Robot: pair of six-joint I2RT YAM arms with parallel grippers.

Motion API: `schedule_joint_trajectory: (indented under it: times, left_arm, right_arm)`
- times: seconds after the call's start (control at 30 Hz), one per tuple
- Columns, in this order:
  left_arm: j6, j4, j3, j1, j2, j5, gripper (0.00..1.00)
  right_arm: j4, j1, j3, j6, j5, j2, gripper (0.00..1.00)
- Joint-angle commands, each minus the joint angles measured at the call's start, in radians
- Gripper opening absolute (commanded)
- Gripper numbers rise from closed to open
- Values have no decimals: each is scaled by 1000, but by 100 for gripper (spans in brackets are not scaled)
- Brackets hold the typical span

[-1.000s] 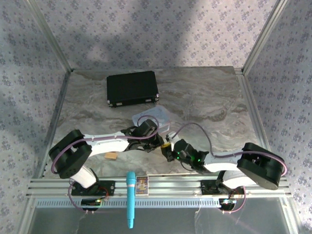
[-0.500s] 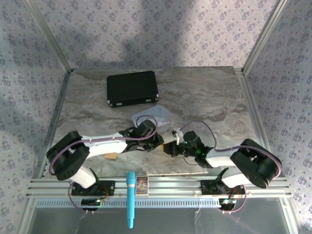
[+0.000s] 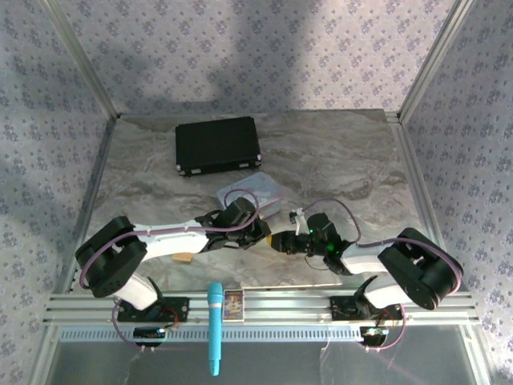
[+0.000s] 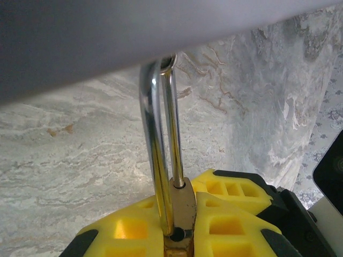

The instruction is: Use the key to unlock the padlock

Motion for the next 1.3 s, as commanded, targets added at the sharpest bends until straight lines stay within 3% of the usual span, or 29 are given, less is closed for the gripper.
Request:
schedule_joint_trajectory:
  times: [0.0,0.2,0.43,0.53,0.7,0.83,1.1,1.27]
  left_arm:
    - [28,-168,-41,-3,-48,3,0]
    - [24,-161,-48,-3,-26,-1,0]
    - [30,-165,-43,-2,-20,-3,0]
    - [56,-218,-32,-2,-17,-36,0]
    - [156,-401,8,-2,-16,-163,0]
    - [236,-522,47,-1,18,-243,2]
    - [336,-680,135,-3,112,-348,12]
    - [347,-802,192,-32,165,-465,17]
  right_arm:
    - [-121,-77,-45,38,213,-16,35]
    - [-199,-93,-29,47,205,-57,49]
    - [-253,-112,-27,23,215,-96,50]
    - [-298,-112,-10,3,230,-123,56]
    - [-494,-109,109,-74,295,-187,75]
    - [-632,-112,254,-137,349,-201,79]
    - [-777,-116,570,-202,318,23,78]
    - [-787,-99,670,-196,284,142,77]
